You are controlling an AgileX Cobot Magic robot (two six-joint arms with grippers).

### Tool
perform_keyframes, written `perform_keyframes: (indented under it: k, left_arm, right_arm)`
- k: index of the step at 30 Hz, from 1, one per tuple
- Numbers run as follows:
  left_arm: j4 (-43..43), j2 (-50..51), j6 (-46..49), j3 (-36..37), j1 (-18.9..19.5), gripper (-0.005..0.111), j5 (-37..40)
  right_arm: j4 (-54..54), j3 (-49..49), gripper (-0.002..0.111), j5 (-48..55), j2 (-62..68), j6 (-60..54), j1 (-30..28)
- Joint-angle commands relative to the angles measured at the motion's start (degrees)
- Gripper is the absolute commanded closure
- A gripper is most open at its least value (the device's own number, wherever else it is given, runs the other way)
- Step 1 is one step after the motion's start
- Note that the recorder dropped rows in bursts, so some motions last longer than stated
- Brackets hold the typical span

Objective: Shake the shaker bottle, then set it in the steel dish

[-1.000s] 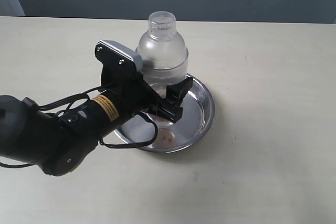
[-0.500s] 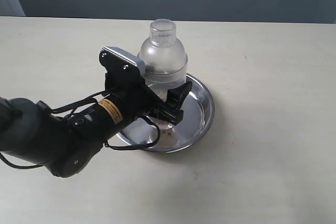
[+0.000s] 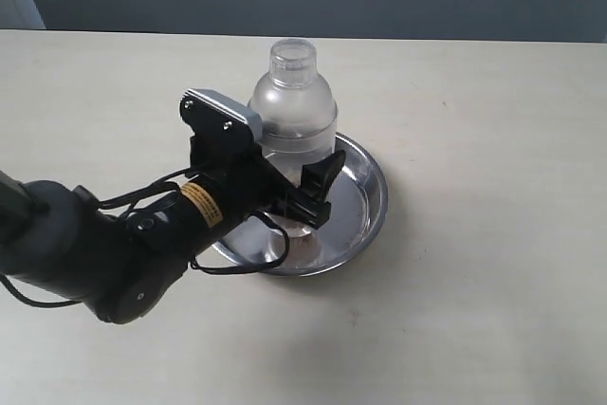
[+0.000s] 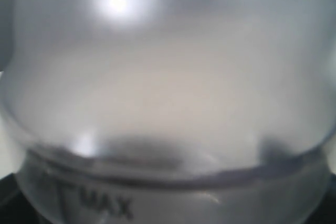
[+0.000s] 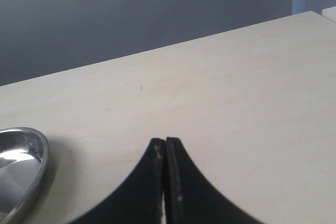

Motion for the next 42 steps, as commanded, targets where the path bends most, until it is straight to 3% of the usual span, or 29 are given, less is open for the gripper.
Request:
perform_keyframes:
  k: [1,21,31,33,35,38,40,42]
  left_arm:
    - [-0.7,1.3,-1.7,-0.5,-0.2,0.080,-3.8]
    - [-0.4,4.0,-3.0,-0.5,-0.2,0.080,-7.0]
    - [0.0,4.0,-5.6,-0.9,-0.2,0.080,-2.8]
    - [0.7,4.0,-4.1,-0.9,-0.2,0.074,-3.3]
    - [0.6,4.0,-2.6,-0.9,-0.2,0.059,-2.9]
    - [-1.2,4.0,-2.6,-0.9,-0.2,0.025,-2.4]
    - [0.5,4.0,-2.6,-0.9,-0.2,0.010,-2.7]
    - [1.6,4.0,-2.6,-0.9,-0.2,0.004,-2.7]
  right_arm:
    - [-0.1,0.1,0.109,-0.5,-0.3,-0.2,0.2]
    - [-0.1,0.1,0.109,-0.5,-0.3,-0.2,0.2]
    - [-0.1,0.1,0.109,-0.5,-0.3,-0.2,0.2]
    - [-0.1,0.1,0.109,-0.5,-0.3,-0.2,0.2]
    - [-0.1,0.1,0.109,-0.5,-0.3,-0.2,0.2]
    - [-0.1,0.1,0.109,-0.5,-0.3,-0.2,0.2]
    - [-0.1,0.1,0.109,-0.5,-0.3,-0.2,0.2]
    - [-0.1,0.1,0.109,-0.5,-0.3,-0.2,0.2]
